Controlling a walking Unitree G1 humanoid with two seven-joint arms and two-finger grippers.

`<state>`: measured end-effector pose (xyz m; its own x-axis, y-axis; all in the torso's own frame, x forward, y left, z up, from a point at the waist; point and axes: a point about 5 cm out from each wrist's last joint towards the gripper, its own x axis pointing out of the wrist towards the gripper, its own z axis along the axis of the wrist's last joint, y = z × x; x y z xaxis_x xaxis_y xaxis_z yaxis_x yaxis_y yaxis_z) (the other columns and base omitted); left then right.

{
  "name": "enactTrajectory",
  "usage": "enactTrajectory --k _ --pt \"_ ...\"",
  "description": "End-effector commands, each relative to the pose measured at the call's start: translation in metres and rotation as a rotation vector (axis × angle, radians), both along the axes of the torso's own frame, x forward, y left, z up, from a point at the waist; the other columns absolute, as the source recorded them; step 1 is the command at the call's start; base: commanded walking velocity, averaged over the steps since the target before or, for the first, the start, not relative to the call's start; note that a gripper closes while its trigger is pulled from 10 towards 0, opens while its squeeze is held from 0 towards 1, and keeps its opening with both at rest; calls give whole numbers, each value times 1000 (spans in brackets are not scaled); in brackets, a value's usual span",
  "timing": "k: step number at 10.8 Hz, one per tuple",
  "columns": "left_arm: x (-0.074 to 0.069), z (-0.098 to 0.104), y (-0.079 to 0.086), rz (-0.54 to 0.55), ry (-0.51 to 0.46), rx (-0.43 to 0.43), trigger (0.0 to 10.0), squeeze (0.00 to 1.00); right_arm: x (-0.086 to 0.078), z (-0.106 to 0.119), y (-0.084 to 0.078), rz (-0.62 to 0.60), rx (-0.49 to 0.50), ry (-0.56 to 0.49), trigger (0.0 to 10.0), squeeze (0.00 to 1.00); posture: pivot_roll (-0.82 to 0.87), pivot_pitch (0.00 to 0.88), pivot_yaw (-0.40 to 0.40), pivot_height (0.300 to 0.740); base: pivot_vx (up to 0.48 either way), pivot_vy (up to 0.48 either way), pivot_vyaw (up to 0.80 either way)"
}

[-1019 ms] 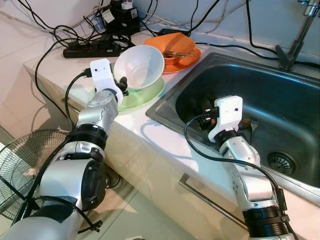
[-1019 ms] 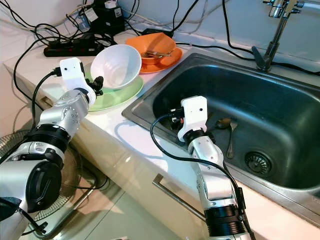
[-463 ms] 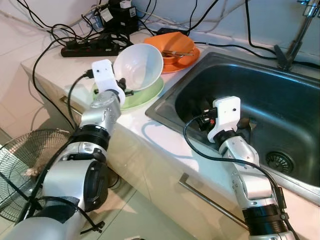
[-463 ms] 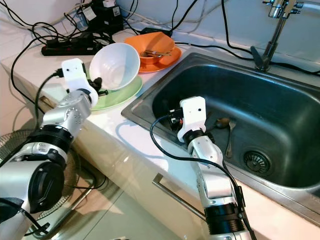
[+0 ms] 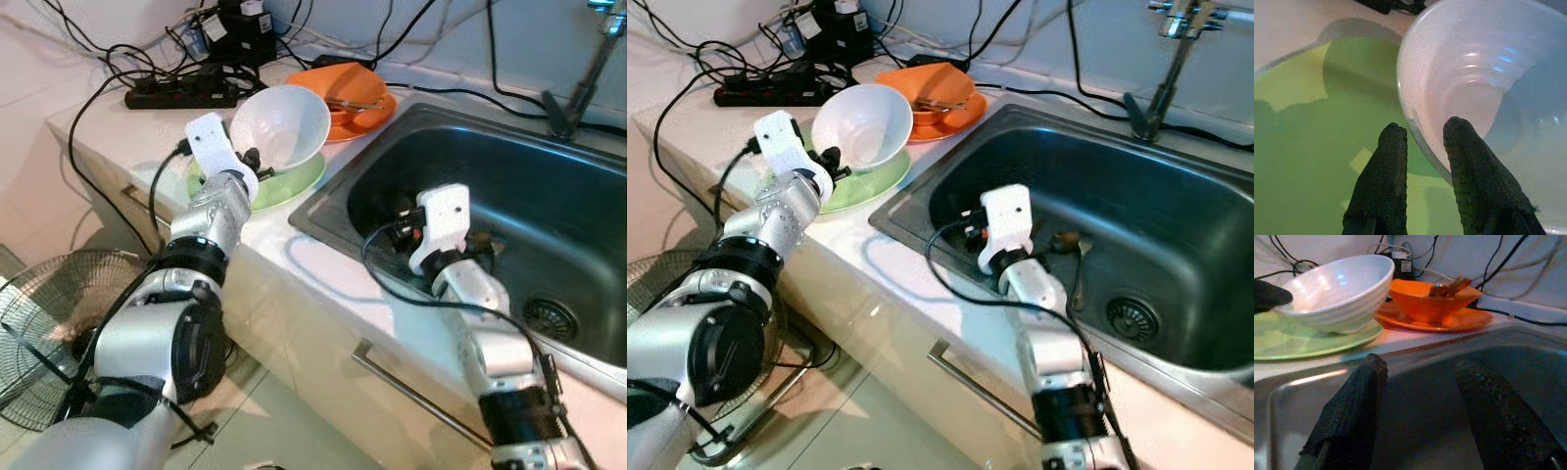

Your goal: Kitchen organization

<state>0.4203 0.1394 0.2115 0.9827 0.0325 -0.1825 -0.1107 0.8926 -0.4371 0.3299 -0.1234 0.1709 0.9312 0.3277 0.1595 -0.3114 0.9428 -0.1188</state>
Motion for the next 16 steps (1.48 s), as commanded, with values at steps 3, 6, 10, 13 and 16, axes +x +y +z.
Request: enactTrajectory --k 3,6,10,13,16 --pt "1 2 -2 8 16 -50 10000 0 4 -2 -1 9 -10 9 10000 0 141 51 78 740 0 0 0" --pt "0 -3 -1 1 41 -52 10000 0 11 3 1 25 -15 -7 10000 0 155 30 60 740 0 0 0" --pt "0 -7 -2 12 50 -45 0 0 12 2 0 18 -13 -11 10000 0 149 30 63 740 0 0 0" --pt "-1 -9 -3 15 52 -42 0 0 12 0 -3 6 -28 -11 10000 0 142 36 64 740 0 0 0" --pt "1 7 -8 -17 -64 30 3686 0 13 1 -2 5 -25 -13 10000 0 151 30 62 740 0 0 0"
